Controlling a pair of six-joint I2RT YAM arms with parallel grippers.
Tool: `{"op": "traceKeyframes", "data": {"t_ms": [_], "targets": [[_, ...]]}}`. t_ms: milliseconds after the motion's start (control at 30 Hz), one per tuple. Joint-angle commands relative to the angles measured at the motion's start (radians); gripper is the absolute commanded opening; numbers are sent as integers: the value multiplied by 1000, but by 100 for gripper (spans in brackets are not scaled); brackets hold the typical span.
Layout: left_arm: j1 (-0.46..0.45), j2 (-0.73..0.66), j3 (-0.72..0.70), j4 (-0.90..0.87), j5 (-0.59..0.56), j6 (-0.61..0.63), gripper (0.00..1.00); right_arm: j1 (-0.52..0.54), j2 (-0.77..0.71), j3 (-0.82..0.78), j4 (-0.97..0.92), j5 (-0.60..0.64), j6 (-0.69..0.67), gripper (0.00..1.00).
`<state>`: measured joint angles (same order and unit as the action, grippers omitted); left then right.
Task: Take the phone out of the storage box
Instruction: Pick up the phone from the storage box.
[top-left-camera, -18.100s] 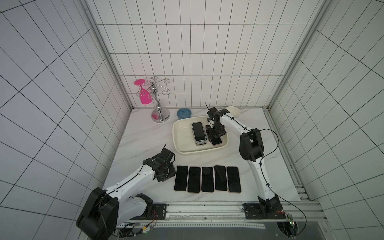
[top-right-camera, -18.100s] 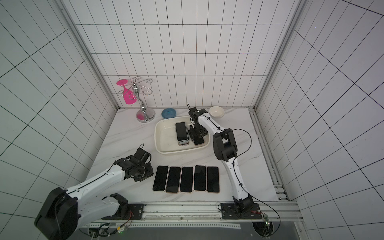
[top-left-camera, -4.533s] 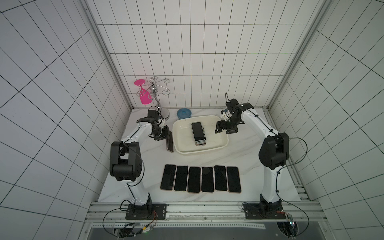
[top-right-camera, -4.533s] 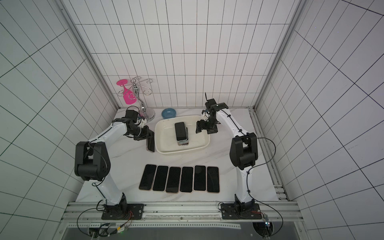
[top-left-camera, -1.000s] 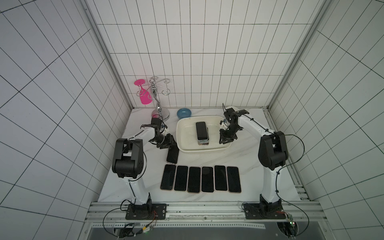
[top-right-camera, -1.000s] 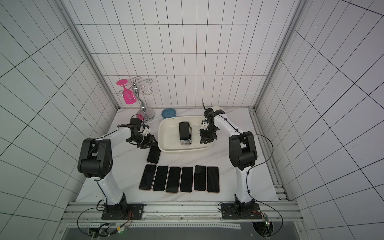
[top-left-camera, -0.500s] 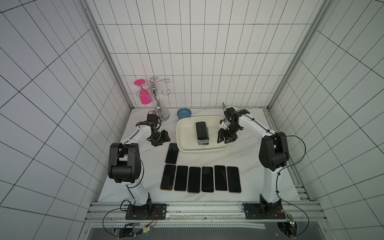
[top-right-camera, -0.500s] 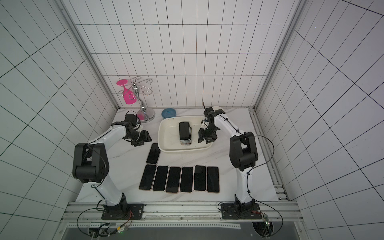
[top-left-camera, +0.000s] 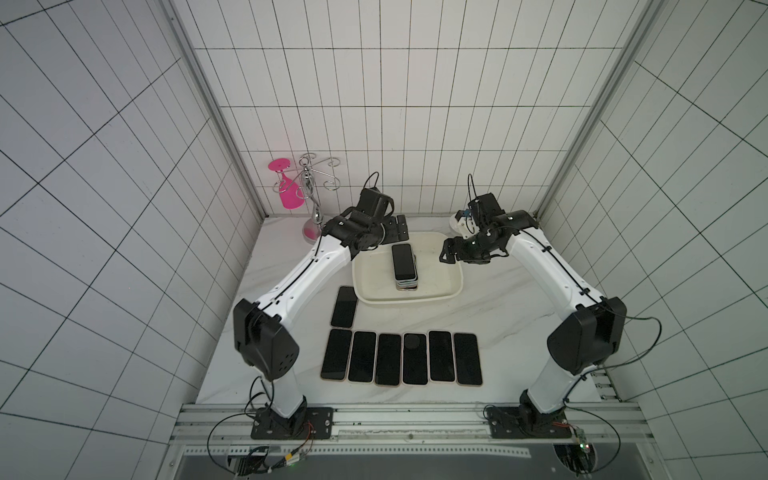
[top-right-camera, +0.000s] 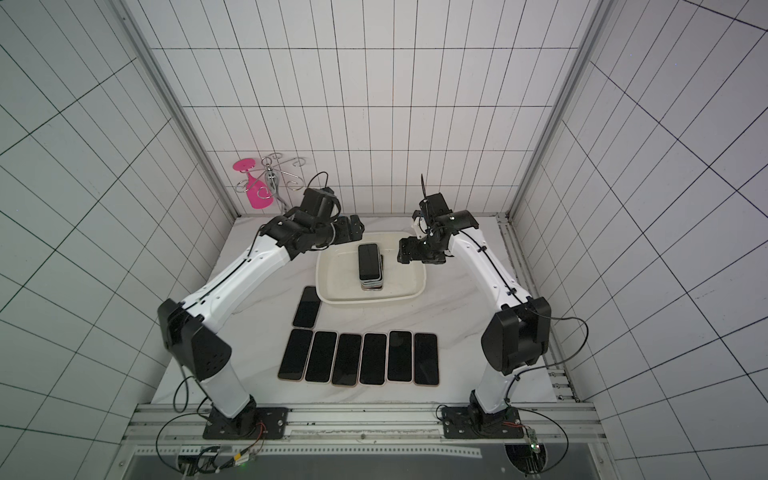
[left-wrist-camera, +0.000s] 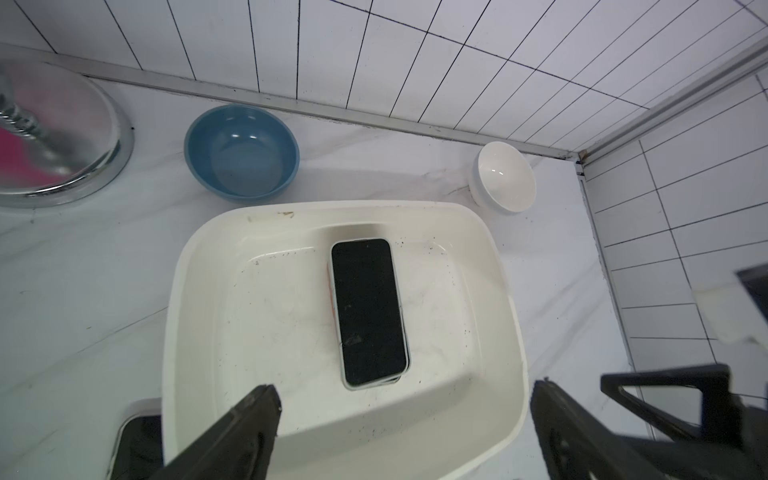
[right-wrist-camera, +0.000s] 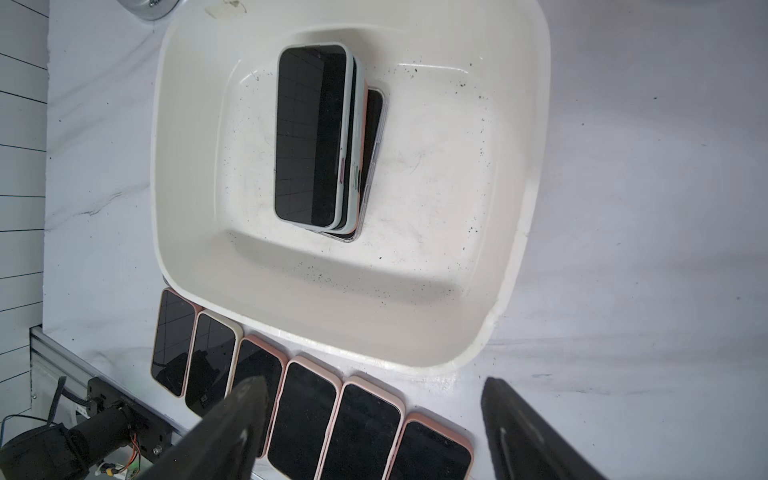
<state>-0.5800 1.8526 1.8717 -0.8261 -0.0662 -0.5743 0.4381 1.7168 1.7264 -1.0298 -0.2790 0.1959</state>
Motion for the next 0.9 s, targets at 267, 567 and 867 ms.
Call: {"op": "traceKeyframes", "data": {"t_ms": [267,567,867], "targets": [[-55,408,303,-247,-114,-111,98,-47,-70,-127,21,52,4,85],[-54,467,280,-206,-69,-118,98,-61,-64,-161,30,23,-6,85],[-55,509,280,-202,-38,-116,97,-63,-59,-180,30,23,-16,84]]}}
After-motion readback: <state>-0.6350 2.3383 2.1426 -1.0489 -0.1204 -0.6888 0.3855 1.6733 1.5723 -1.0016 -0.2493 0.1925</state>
